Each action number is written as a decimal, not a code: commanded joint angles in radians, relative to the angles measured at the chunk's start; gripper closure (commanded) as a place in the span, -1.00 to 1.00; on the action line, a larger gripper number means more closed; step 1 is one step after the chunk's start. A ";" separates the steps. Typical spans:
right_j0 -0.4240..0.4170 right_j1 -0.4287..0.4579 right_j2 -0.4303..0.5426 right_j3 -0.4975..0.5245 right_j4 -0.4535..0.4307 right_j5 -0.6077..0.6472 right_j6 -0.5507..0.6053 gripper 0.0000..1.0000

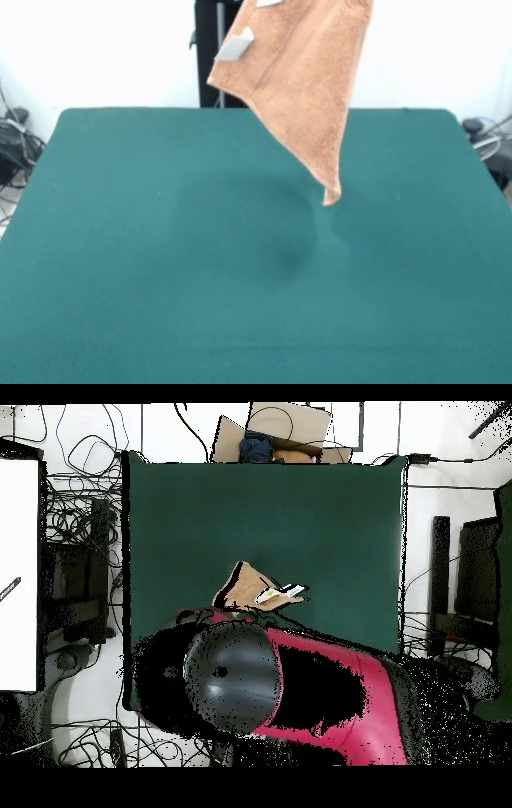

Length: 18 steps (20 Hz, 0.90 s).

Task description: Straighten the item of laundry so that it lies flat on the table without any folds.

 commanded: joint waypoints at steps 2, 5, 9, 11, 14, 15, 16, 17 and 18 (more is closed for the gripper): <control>-0.050 0.035 0.150 0.121 0.007 -0.070 -0.294 1.00; -0.072 0.030 0.180 0.125 0.005 -0.059 -0.345 1.00; -0.097 0.019 0.221 0.134 -0.008 -0.053 -0.430 1.00; -0.108 0.016 0.237 0.137 -0.002 -0.052 -0.458 1.00; -0.120 0.016 0.262 0.133 0.001 -0.042 -0.507 1.00; -0.122 0.019 0.269 0.127 -0.001 -0.038 -0.517 1.00; -0.123 0.013 0.274 0.135 -0.004 -0.034 -0.542 1.00; -0.126 0.013 0.282 0.135 -0.001 -0.036 -0.555 1.00; -0.129 0.007 0.287 0.148 0.002 -0.042 -0.578 1.00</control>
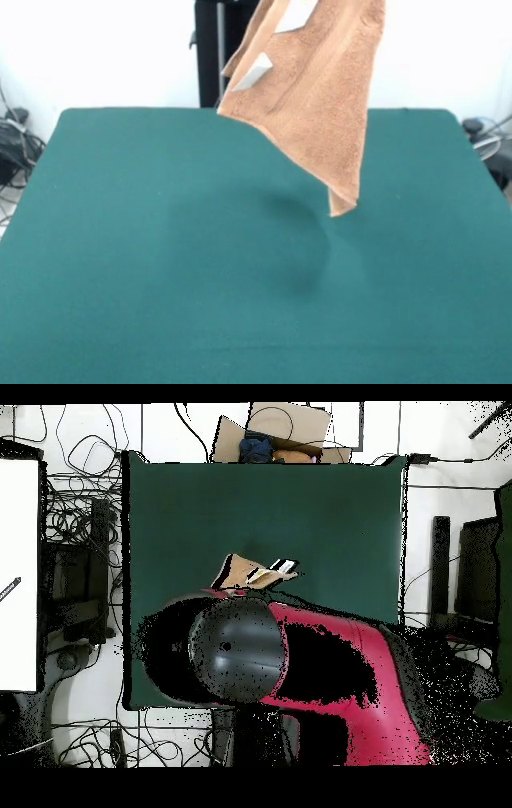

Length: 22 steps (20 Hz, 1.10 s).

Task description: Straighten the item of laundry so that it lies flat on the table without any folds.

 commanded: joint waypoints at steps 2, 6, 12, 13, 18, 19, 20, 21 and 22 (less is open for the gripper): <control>-0.020 0.007 0.138 0.128 -0.004 -0.017 -0.297 1.00; -0.018 0.020 0.156 0.117 -0.018 -0.007 -0.325 1.00; -0.017 0.044 0.196 0.109 -0.014 -0.011 -0.370 1.00; -0.020 0.051 0.206 0.100 -0.021 0.000 -0.383 1.00; -0.018 0.094 0.251 0.059 -0.054 0.003 -0.380 1.00; -0.023 0.104 0.264 0.050 -0.061 0.008 -0.395 1.00; -0.026 0.112 0.277 0.049 -0.064 0.002 -0.410 1.00; -0.033 0.120 0.288 0.043 -0.068 0.000 -0.423 1.00; -0.039 0.126 0.302 0.043 -0.071 0.004 -0.442 1.00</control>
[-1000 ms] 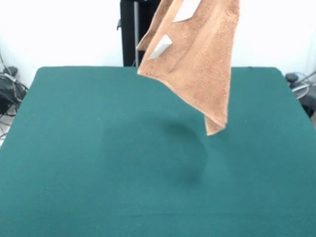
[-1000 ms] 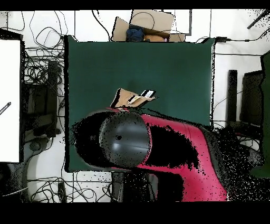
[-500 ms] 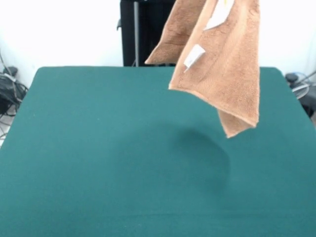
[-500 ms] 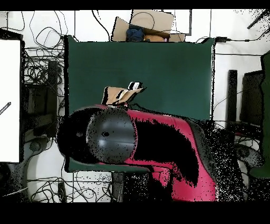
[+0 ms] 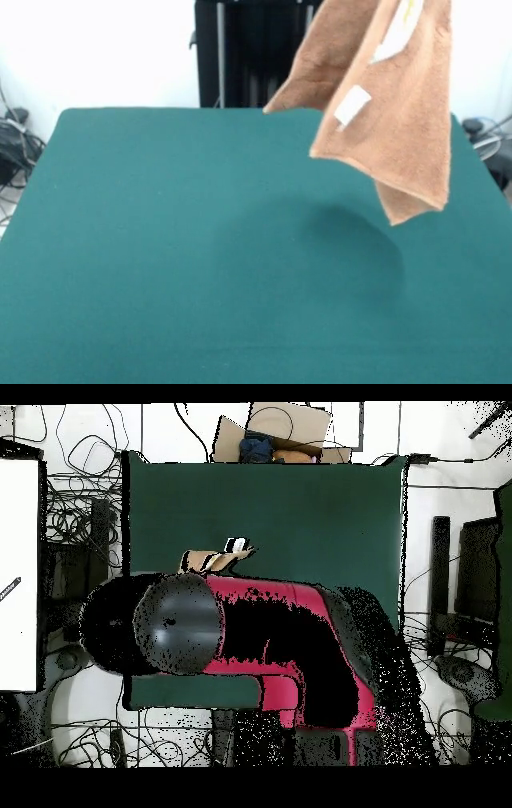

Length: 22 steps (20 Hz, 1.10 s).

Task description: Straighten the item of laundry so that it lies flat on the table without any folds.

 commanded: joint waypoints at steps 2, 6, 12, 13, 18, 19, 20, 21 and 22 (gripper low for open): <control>-0.045 0.099 0.164 0.040 -0.058 0.019 -0.285 1.00; -0.108 0.062 0.185 0.067 -0.025 0.052 -0.335 1.00; -0.173 0.036 0.209 0.080 -0.006 0.078 -0.345 1.00; -0.177 0.038 0.212 0.071 -0.011 0.085 -0.340 1.00; -0.171 0.050 0.220 0.039 -0.036 0.100 -0.301 1.00; -0.173 0.052 0.221 0.031 -0.042 0.105 -0.299 1.00; -0.178 0.054 0.223 0.028 -0.044 0.105 -0.302 1.00; -0.183 0.055 0.227 0.020 -0.049 0.116 -0.303 1.00; -0.188 0.057 0.231 0.016 -0.053 0.120 -0.307 1.00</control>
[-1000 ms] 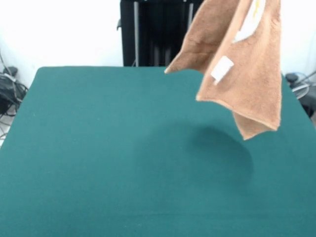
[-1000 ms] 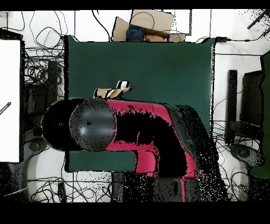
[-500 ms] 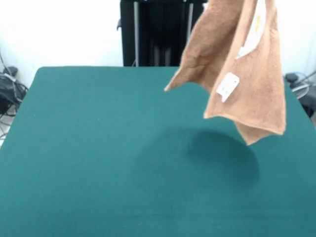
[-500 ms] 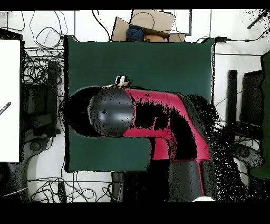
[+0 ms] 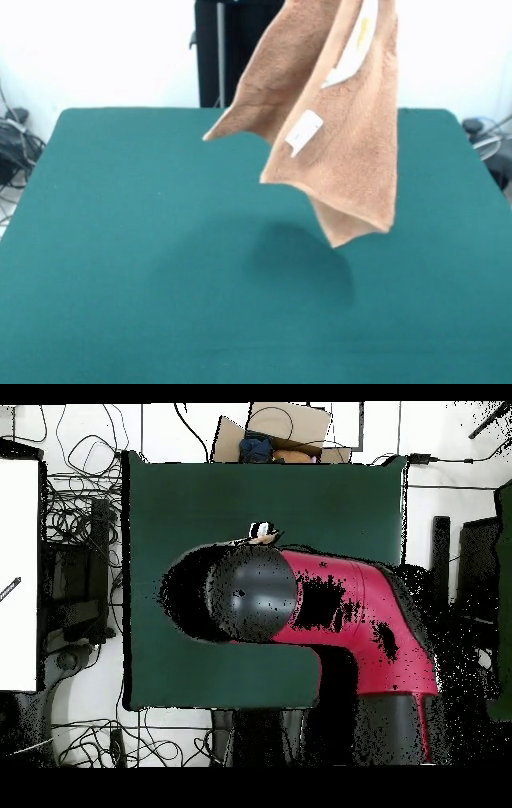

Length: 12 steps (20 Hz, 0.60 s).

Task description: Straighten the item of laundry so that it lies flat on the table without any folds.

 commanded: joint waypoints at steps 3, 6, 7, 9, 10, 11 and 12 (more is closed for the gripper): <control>-0.025 0.029 0.100 0.003 -0.052 0.128 -0.152 1.00; -0.031 0.063 0.116 -0.048 -0.068 0.159 -0.148 1.00; -0.035 0.071 0.120 -0.062 -0.072 0.169 -0.147 1.00; -0.047 0.075 0.126 -0.058 -0.074 0.171 -0.157 1.00; -0.061 0.078 0.129 -0.060 -0.078 0.173 -0.169 1.00; -0.075 0.081 0.131 -0.061 -0.082 0.175 -0.182 1.00; -0.081 0.080 0.134 -0.056 -0.084 0.173 -0.185 1.00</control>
